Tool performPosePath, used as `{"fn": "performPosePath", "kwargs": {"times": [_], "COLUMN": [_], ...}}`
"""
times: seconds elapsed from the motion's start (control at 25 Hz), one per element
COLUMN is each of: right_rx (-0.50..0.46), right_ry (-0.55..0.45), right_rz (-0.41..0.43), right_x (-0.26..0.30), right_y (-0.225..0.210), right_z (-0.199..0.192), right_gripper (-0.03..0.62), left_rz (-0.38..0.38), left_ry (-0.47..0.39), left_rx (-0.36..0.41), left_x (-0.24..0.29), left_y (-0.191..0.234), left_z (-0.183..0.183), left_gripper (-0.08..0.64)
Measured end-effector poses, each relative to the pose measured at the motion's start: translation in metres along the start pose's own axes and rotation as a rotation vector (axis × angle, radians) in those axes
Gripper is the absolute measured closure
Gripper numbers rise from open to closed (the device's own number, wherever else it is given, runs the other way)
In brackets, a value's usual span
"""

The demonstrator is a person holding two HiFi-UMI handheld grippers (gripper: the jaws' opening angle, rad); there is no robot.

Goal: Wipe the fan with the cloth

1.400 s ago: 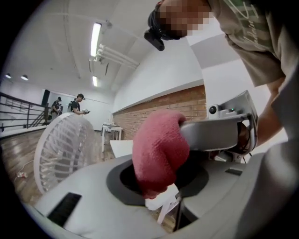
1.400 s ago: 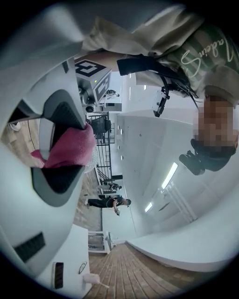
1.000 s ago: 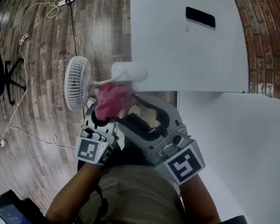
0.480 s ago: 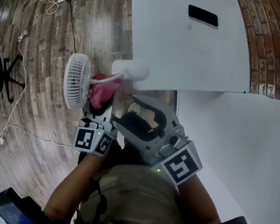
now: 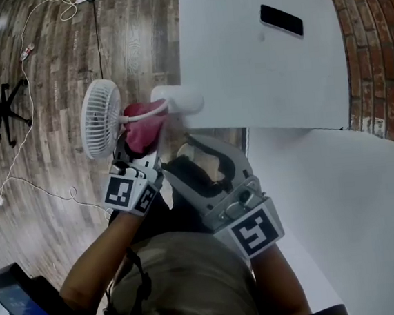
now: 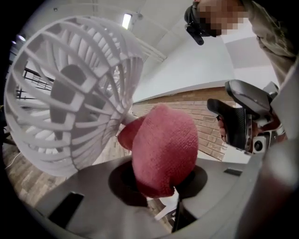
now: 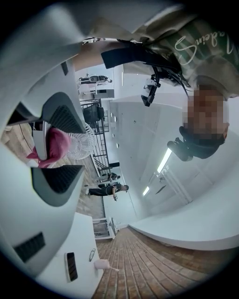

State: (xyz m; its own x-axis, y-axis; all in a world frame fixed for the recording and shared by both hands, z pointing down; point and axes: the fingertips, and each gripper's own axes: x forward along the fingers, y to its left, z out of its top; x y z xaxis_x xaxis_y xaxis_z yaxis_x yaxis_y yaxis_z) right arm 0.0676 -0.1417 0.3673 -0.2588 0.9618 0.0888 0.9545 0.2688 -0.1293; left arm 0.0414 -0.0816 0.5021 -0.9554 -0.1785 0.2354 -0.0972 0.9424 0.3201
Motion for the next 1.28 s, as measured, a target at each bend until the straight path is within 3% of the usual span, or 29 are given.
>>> {"fn": "performPosePath", "kwargs": {"times": [0.52,0.76,1.04,1.2,1.28], "right_rx": [0.030,0.075,-0.017,0.062,0.116], "right_ry": [0.027,0.030,0.080,0.180,0.217], "right_rz": [-0.028,-0.070,-0.019,-0.091,-0.089], "right_x": [-0.008,-0.017,-0.002,0.005,0.011], "right_y": [-0.017,-0.030,-0.011,-0.015,-0.014], "right_z": [-0.016,-0.023,-0.036,-0.061,-0.070], "right_gripper": [0.371,0.371,0.370,0.371,0.370], "left_rz": [-0.076,-0.074,-0.068,-0.086,-0.084], "left_ry": [0.100,0.141,0.182,0.164,0.155], "left_rx": [0.065,0.065,0.060,0.086,0.105], "left_x": [0.029,0.039,0.041,0.036,0.030], "left_y": [-0.012,-0.009,0.001,-0.003,-0.006], "left_z": [-0.021,-0.033,-0.047,-0.045,-0.042], "left_gripper": [0.466,0.466,0.466,0.465,0.462]}}
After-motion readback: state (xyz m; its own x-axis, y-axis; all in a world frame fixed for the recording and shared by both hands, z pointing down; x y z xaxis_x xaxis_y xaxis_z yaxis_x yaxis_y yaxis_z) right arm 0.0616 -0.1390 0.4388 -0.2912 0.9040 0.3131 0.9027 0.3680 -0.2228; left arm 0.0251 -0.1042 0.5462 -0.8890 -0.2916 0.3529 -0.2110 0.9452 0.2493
